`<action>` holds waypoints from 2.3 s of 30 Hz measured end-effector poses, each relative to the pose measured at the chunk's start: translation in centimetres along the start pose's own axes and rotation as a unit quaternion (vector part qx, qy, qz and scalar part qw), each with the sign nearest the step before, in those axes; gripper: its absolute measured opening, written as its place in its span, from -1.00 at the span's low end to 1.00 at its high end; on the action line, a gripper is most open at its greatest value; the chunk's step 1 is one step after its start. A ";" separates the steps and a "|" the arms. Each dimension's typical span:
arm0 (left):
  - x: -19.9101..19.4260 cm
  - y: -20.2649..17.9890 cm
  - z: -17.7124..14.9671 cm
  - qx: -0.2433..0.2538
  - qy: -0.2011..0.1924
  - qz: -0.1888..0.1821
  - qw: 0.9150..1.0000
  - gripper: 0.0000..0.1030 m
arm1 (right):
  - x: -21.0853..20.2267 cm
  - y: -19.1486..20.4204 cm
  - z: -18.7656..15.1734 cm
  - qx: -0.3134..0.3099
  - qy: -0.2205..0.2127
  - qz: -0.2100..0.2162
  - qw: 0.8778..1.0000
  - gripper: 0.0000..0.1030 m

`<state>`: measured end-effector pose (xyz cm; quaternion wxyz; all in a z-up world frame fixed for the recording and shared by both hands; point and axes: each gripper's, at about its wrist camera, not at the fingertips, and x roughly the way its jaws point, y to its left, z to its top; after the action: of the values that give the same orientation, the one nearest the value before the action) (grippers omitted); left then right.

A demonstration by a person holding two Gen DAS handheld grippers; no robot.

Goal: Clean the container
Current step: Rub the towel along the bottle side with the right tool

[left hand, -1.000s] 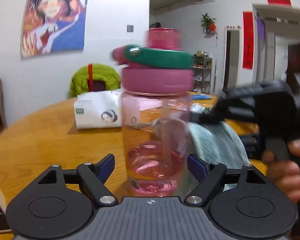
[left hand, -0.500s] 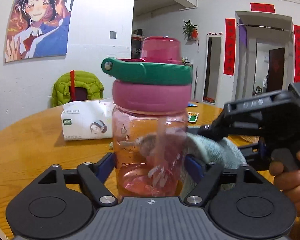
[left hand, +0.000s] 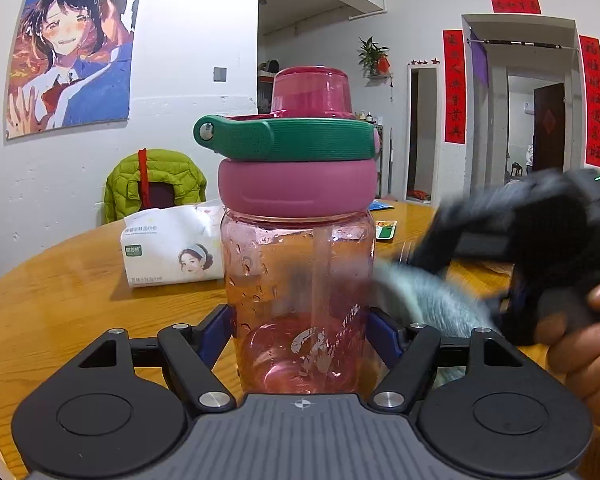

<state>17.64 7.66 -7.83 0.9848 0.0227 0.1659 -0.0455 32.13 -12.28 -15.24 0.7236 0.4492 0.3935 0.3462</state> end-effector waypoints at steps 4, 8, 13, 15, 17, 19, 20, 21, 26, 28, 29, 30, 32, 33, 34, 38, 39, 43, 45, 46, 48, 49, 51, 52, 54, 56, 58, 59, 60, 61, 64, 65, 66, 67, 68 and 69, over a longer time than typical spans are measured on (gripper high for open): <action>0.1 0.1 0.0 0.000 0.000 0.000 1.000 0.37 | 0.6 0.6 -0.3 -0.035 0.008 -0.053 0.998 -0.45; 0.2 0.1 0.0 0.000 -0.001 0.001 1.000 0.37 | -2.0 1.9 -0.2 -0.047 -0.052 0.086 0.994 -0.45; 0.2 0.1 0.0 -0.001 -0.002 0.000 1.000 0.37 | -1.2 0.2 0.0 0.019 -0.026 0.103 0.994 -0.45; 0.2 0.1 0.0 -0.001 -0.002 0.000 1.000 0.37 | -0.3 -0.9 0.0 0.043 -0.011 0.070 0.997 -0.45; 0.2 0.1 0.1 -0.003 -0.001 0.003 1.000 0.37 | 0.2 -1.2 0.0 0.045 -0.002 0.038 0.998 -0.45; 0.0 -0.4 0.1 -0.020 0.010 0.031 0.999 0.51 | 0.3 -0.5 -0.1 0.016 -0.011 0.022 1.000 -0.45; -0.1 -0.6 0.1 -0.031 0.017 0.049 0.998 0.64 | 0.1 0.0 -0.2 -0.001 -0.022 0.021 1.000 -0.44; -0.3 -1.0 0.0 -0.034 0.023 0.063 0.997 0.68 | 0.0 0.4 -0.2 -0.019 -0.033 0.020 0.999 -0.44; -1.2 -3.4 -0.2 -0.008 0.026 0.102 0.994 0.66 | -1.3 1.5 -0.1 -0.067 -0.074 0.032 0.994 -0.44; -1.5 -3.9 -0.3 0.005 0.026 0.099 0.995 0.63 | -1.7 1.7 -0.1 -0.074 -0.077 0.040 0.993 -0.44; -1.5 -4.0 -0.4 0.009 0.027 0.090 0.996 0.54 | -1.9 1.7 -0.1 -0.075 -0.074 0.043 0.994 -0.43; -1.5 -4.0 -0.4 0.013 0.027 0.084 0.996 0.52 | -1.8 1.8 -0.1 -0.076 -0.068 0.043 0.994 -0.43; -1.3 -3.7 -0.4 0.018 0.025 0.081 0.996 0.52 | -1.5 1.9 -0.2 -0.074 -0.052 0.042 0.995 -0.42; -1.2 -3.4 -0.4 0.018 0.023 0.077 0.997 0.53 | -1.5 1.9 -0.3 -0.073 -0.050 0.036 0.995 -0.42; -0.9 -3.0 -0.4 0.018 0.022 0.069 0.997 0.54 | -1.5 2.0 -0.3 -0.073 -0.049 0.031 0.996 -0.42; 0.1 -0.9 -0.1 0.010 0.019 0.036 0.999 0.56 | -1.8 2.0 -0.4 -0.065 -0.042 0.026 0.997 -0.42; 0.1 -0.6 -0.1 0.006 0.018 0.032 0.999 0.49 | -1.7 2.0 -0.4 -0.065 -0.039 0.023 0.997 -0.42; 0.0 0.0 -0.1 -0.007 0.014 0.027 1.000 0.34 | -1.4 1.8 -0.5 -0.066 -0.035 -0.002 0.997 -0.42; 0.1 -0.1 0.0 -0.008 0.014 0.024 1.000 0.34 | -1.6 1.7 -0.5 -0.066 -0.038 -0.003 0.997 -0.43; 0.1 -0.1 0.0 -0.008 0.014 0.023 1.000 0.34 | -2.1 1.8 -0.5 -0.064 -0.048 0.016 0.997 -0.43; 0.2 0.0 0.1 -0.009 0.012 0.012 1.000 0.34 | -3.5 2.0 -0.4 -0.054 -0.074 0.095 0.991 -0.43; 0.2 0.0 0.0 -0.008 0.012 0.008 1.000 0.34 | -4.0 2.0 -0.4 -0.045 -0.081 0.137 0.986 -0.43; 0.2 -0.3 0.0 -0.005 0.011 0.005 1.000 0.34 | -4.3 1.9 -0.3 -0.026 -0.078 0.186 0.979 -0.43; 0.2 -0.3 0.0 -0.004 0.010 0.004 1.000 0.34 | -3.9 1.8 -0.3 -0.016 -0.069 0.183 0.980 -0.43; 0.2 -0.2 0.0 -0.006 0.010 0.003 1.000 0.34 | -2.9 1.0 -0.4 0.007 -0.053 0.148 0.988 -0.43; 0.2 -0.2 0.0 -0.008 0.009 0.003 1.000 0.34 | -1.9 0.0 -0.3 0.025 -0.037 0.093 0.995 -0.43; 0.2 -0.2 0.0 -0.006 0.010 0.003 1.000 0.34 | -0.9 -0.8 -0.2 0.031 -0.012 0.016 0.999 -0.43; 0.2 -0.2 0.0 -0.005 0.010 0.003 1.000 0.34 | -0.5 -0.9 -0.3 0.023 -0.002 -0.024 0.999 -0.43; 0.2 -0.2 0.0 -0.006 0.010 0.003 1.000 0.34 | -0.2 -0.8 -0.5 0.008 0.002 -0.048 0.999 -0.43; 0.2 -0.1 0.0 -0.006 0.010 0.003 1.000 0.34 | -0.2 -0.3 -0.5 -0.008 -0.002 -0.052 0.999 -0.43; 0.2 -0.1 -0.1 -0.006 0.010 0.003 1.000 0.34 | -1.8 1.0 -0.5 -0.029 -0.042 0.030 0.998 -0.42; 0.2 -0.1 -0.1 -0.006 0.010 0.003 1.000 0.34 | -2.5 1.4 -0.4 -0.029 -0.055 0.075 0.995 -0.42; 0.2 -0.1 -0.1 -0.005 0.009 0.003 1.000 0.34 | -3.0 1.6 -0.3 -0.030 -0.061 0.100 0.993 -0.42; 0.2 -0.1 -0.1 -0.005 0.009 0.003 1.000 0.34 | -3.0 1.8 -0.3 -0.029 -0.058 0.105 0.992 -0.42; 0.5 0.0 -0.3 -0.004 0.008 0.003 1.000 0.34 | -3.0 1.9 -0.3 -0.029 -0.056 0.110 0.992 -0.43; 0.8 0.1 -0.4 -0.005 0.006 0.003 1.000 0.34 | -2.8 1.7 -0.3 -0.024 -0.052 0.104 0.993 -0.42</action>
<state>18.27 7.75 -8.50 0.9840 0.0188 0.1721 -0.0414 30.33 -13.89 -13.01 0.7140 0.4876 0.2980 0.4046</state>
